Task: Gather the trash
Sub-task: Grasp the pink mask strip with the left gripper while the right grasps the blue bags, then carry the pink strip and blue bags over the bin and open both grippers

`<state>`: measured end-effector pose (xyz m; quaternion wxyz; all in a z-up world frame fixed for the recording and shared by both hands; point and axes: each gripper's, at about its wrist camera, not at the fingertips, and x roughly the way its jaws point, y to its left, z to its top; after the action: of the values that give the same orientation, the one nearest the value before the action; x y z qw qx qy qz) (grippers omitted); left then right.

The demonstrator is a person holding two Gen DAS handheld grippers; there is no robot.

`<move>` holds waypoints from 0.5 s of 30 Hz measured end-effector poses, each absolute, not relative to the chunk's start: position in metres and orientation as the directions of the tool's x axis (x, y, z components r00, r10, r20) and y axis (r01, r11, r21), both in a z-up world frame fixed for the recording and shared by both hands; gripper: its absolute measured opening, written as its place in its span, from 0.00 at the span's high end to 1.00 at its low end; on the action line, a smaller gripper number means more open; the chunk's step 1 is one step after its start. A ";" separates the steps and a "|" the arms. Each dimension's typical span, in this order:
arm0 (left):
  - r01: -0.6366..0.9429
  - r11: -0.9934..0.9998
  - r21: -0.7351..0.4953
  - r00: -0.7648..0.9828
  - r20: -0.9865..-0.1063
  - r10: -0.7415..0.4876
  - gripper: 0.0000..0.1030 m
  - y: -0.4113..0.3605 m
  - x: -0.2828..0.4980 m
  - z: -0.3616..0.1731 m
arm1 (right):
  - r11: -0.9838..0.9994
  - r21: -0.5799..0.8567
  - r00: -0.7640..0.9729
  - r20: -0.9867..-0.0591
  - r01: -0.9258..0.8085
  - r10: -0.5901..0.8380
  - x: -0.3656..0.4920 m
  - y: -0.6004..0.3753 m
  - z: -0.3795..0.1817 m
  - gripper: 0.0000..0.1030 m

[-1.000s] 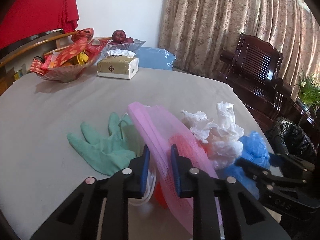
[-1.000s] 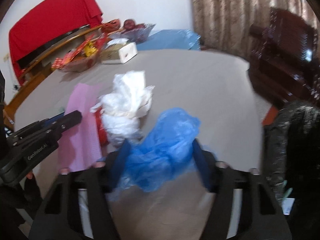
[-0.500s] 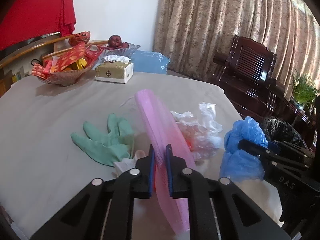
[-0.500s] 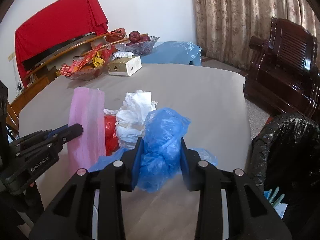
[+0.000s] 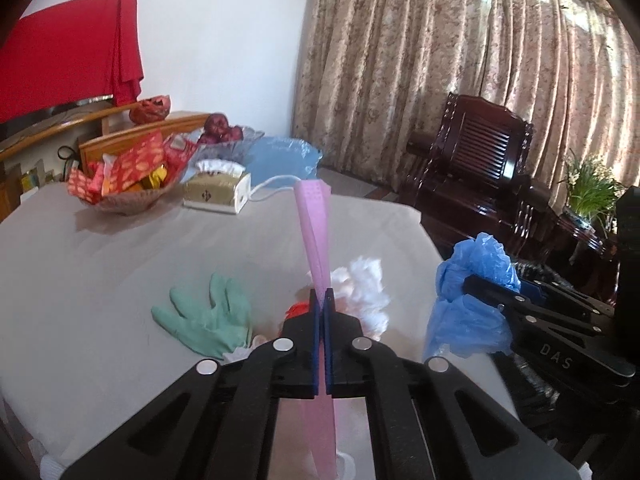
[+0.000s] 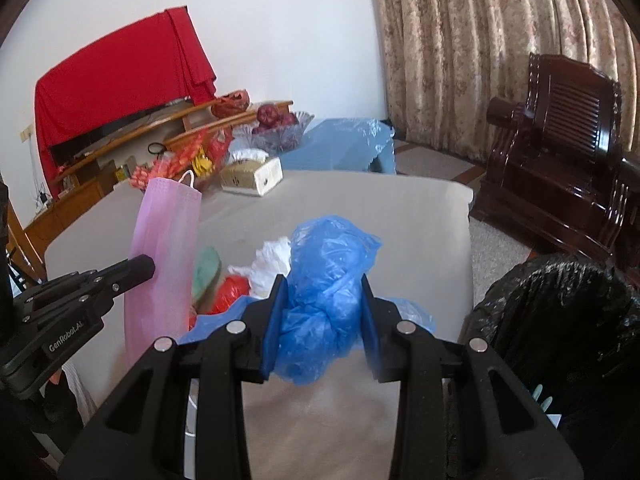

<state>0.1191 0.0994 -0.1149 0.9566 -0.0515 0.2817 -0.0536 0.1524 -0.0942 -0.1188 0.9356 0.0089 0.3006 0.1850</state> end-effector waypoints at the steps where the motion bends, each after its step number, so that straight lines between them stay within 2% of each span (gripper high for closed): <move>1: 0.076 0.989 -0.128 0.839 -0.527 -0.133 0.99 0.098 0.118 -0.111 | 0.932 0.126 0.756 -0.553 -0.340 0.351 0.150 -0.096 -0.115 0.68; 15: 0.170 0.976 -0.133 0.876 -0.434 -0.212 0.99 0.058 0.104 -0.065 | 0.949 0.085 0.828 -0.469 -0.305 0.308 0.122 -0.130 -0.062 0.68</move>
<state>0.1044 0.0578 -0.0649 0.9673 -0.0454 0.2290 -0.0986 0.1216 -0.1300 -0.0617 0.9559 0.0032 0.2459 0.1603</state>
